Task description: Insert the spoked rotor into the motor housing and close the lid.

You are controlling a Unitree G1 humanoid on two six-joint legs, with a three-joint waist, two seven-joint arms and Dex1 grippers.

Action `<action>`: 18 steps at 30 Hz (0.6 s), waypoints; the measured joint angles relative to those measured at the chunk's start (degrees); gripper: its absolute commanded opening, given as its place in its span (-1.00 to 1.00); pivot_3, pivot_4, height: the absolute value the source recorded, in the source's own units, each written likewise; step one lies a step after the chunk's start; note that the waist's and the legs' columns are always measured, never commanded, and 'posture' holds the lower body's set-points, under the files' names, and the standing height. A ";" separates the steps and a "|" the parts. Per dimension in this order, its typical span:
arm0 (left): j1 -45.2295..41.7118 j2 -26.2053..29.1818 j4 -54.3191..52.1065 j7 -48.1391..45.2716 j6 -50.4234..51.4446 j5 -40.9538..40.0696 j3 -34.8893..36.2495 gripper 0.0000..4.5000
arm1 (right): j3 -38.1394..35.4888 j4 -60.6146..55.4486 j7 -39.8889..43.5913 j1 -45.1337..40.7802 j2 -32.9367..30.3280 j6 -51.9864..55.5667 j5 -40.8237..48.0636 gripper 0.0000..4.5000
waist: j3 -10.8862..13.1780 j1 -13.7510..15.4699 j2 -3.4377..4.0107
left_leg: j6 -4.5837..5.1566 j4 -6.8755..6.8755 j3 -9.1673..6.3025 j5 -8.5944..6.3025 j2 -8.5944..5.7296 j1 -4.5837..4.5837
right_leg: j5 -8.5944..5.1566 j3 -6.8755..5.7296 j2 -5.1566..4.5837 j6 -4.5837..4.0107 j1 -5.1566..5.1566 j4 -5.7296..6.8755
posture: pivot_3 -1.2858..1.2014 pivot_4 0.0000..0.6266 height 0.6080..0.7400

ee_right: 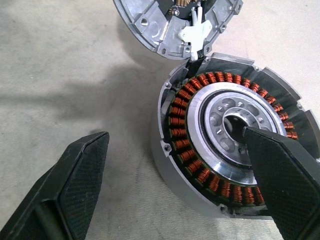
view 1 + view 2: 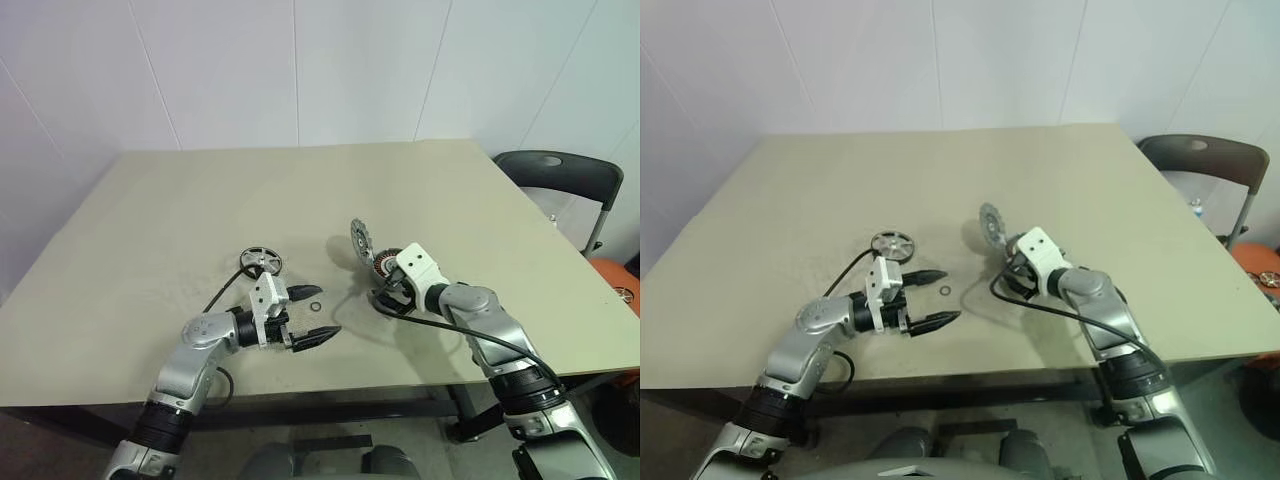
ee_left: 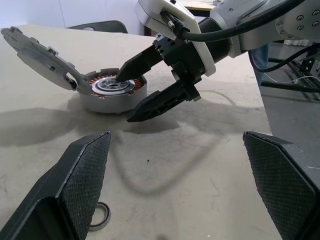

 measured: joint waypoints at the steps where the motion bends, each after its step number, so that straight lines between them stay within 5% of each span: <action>1: -0.15 0.00 0.00 0.01 0.00 0.00 0.00 1.00 | -0.14 -0.02 0.54 -0.08 -0.21 -0.02 0.37 0.99 | 0.01 -0.01 0.01 | 0.00 0.00 0.00 0.00 0.00 -0.02 | 0.00 0.00 0.00 0.00 -0.02 0.00 | 0.03 -1.00 1.00; 12: -0.70 -0.19 -0.48 1.31 0.20 0.00 -0.01 1.00 | -1.16 0.15 8.71 -3.63 -4.46 1.77 4.57 0.99 | 0.27 -0.29 0.32 | 0.06 -0.05 0.13 -0.01 -0.01 -0.23 | 0.18 0.07 0.00 -0.13 -0.35 0.02 | 0.03 -1.00 1.00; 18: -1.48 -0.68 -0.41 1.31 0.66 0.01 -0.08 1.00 | 2.64 3.09 12.49 -15.08 -7.77 3.86 2.77 0.99 | 0.39 -0.31 0.48 | 0.07 -0.04 0.32 -0.01 -0.01 -0.21 | 0.18 0.17 0.02 -0.15 -0.41 0.06 | 0.03 -1.00 1.00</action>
